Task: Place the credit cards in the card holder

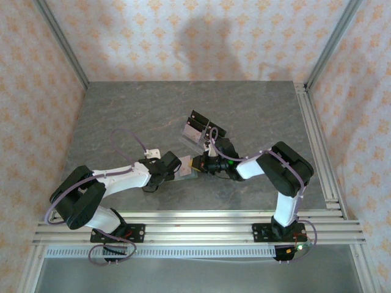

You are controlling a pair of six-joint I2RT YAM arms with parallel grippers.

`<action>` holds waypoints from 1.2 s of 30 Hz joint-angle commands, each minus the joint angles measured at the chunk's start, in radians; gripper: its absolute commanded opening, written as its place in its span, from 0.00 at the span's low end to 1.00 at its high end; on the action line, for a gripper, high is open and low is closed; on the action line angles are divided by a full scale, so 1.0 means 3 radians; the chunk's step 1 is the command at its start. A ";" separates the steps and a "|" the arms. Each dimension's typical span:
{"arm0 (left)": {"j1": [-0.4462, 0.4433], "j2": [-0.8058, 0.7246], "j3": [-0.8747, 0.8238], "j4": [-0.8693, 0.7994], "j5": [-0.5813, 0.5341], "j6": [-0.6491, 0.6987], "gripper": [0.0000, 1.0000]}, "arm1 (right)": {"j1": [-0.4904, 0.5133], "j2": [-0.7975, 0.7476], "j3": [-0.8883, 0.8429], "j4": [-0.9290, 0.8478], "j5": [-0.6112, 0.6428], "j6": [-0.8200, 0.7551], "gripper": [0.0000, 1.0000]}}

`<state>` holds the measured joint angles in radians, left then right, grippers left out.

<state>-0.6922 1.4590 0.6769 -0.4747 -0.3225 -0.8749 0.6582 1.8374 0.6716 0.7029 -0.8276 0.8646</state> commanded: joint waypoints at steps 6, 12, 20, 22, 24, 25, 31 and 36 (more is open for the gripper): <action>-0.0003 0.0010 -0.0150 -0.0248 -0.0055 -0.0030 1.00 | 0.0025 0.0141 0.0138 0.0290 -0.0031 0.0042 0.00; -0.0004 0.0017 -0.0146 -0.0244 -0.0056 -0.0029 1.00 | 0.0030 0.0229 0.0140 0.0290 -0.0036 0.0003 0.00; -0.0004 0.0024 -0.0149 -0.0237 -0.0050 -0.0034 1.00 | 0.0030 0.0303 0.0119 0.0343 -0.0107 -0.0029 0.00; -0.0004 0.0029 -0.0150 -0.0236 -0.0050 -0.0034 1.00 | 0.0030 0.0317 0.0118 0.0388 -0.0143 -0.0007 0.00; -0.0004 0.0030 -0.0150 -0.0236 -0.0049 -0.0036 1.00 | 0.0040 0.0329 0.0119 0.0437 -0.0178 0.0006 0.00; -0.0003 0.0030 -0.0153 -0.0233 -0.0049 -0.0039 1.00 | 0.0044 0.0336 0.0119 0.0460 -0.0198 0.0012 0.00; -0.0004 0.0025 -0.0150 -0.0233 -0.0049 -0.0035 1.00 | 0.0082 0.0355 0.0134 0.0500 -0.0258 0.0030 0.00; -0.0001 0.0023 -0.0150 -0.0233 -0.0047 -0.0042 1.00 | 0.0089 0.0385 0.0124 0.0495 -0.0238 0.0038 0.00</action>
<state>-0.6922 1.4544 0.6701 -0.4664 -0.3225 -0.8829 0.6804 1.9362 0.6960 0.8028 -0.8856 0.8761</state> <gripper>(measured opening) 0.997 0.040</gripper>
